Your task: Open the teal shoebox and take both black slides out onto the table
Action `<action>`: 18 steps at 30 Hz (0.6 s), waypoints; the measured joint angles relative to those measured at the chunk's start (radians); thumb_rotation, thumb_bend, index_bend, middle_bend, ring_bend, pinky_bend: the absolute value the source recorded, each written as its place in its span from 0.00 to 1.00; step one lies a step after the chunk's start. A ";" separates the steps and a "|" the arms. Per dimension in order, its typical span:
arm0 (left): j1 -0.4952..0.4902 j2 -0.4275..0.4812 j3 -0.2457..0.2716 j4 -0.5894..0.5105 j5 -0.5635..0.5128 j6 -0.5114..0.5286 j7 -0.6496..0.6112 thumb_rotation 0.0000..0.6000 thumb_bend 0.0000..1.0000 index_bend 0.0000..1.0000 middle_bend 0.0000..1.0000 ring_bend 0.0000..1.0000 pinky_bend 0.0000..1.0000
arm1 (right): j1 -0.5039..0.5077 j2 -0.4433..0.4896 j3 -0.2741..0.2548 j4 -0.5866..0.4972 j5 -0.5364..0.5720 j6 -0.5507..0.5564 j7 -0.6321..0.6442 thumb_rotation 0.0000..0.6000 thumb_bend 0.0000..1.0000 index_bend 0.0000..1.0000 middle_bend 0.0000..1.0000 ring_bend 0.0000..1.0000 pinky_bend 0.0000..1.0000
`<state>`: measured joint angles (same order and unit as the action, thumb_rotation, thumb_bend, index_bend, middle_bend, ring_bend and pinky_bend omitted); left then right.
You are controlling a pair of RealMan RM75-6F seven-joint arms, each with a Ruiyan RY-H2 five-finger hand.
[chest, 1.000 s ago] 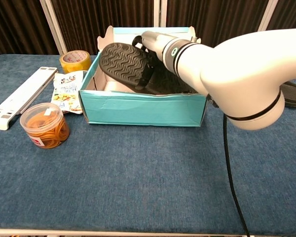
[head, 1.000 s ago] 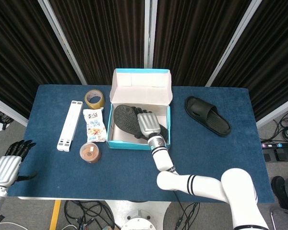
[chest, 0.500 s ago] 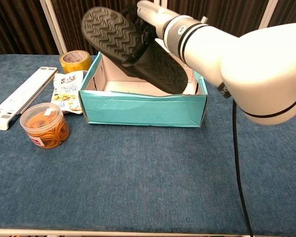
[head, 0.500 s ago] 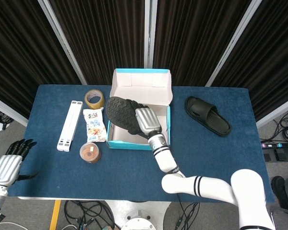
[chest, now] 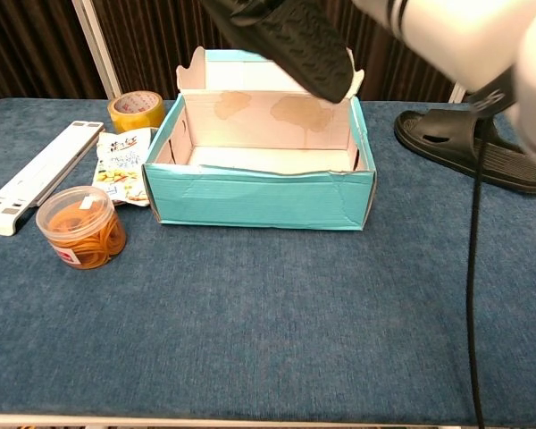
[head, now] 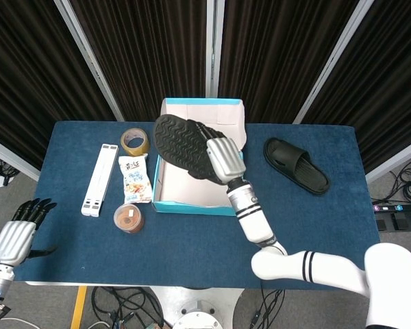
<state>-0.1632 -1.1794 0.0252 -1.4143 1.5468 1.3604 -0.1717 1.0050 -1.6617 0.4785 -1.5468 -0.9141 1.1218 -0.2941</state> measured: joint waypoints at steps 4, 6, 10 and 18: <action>-0.003 0.001 0.000 -0.006 0.005 0.001 0.004 1.00 0.12 0.11 0.06 0.00 0.06 | -0.036 0.098 -0.019 -0.099 0.024 0.025 -0.110 1.00 0.30 0.17 0.37 0.38 0.59; -0.004 0.001 0.003 -0.008 0.008 -0.001 0.005 1.00 0.12 0.11 0.06 0.00 0.06 | -0.057 0.154 -0.034 -0.151 0.039 0.037 -0.161 1.00 0.30 0.17 0.37 0.38 0.59; -0.004 -0.004 0.008 -0.012 0.013 -0.002 0.008 1.00 0.12 0.11 0.06 0.00 0.06 | -0.131 0.296 -0.093 -0.262 0.074 0.070 -0.250 1.00 0.30 0.17 0.37 0.38 0.59; -0.008 -0.003 0.005 -0.017 0.014 -0.001 0.015 1.00 0.12 0.11 0.06 0.00 0.06 | -0.287 0.413 -0.240 -0.273 0.114 0.056 -0.199 1.00 0.30 0.17 0.37 0.38 0.59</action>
<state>-0.1713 -1.1821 0.0304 -1.4318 1.5609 1.3598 -0.1562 0.7183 -1.2486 0.2387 -1.8198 -0.8001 1.1781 -0.4933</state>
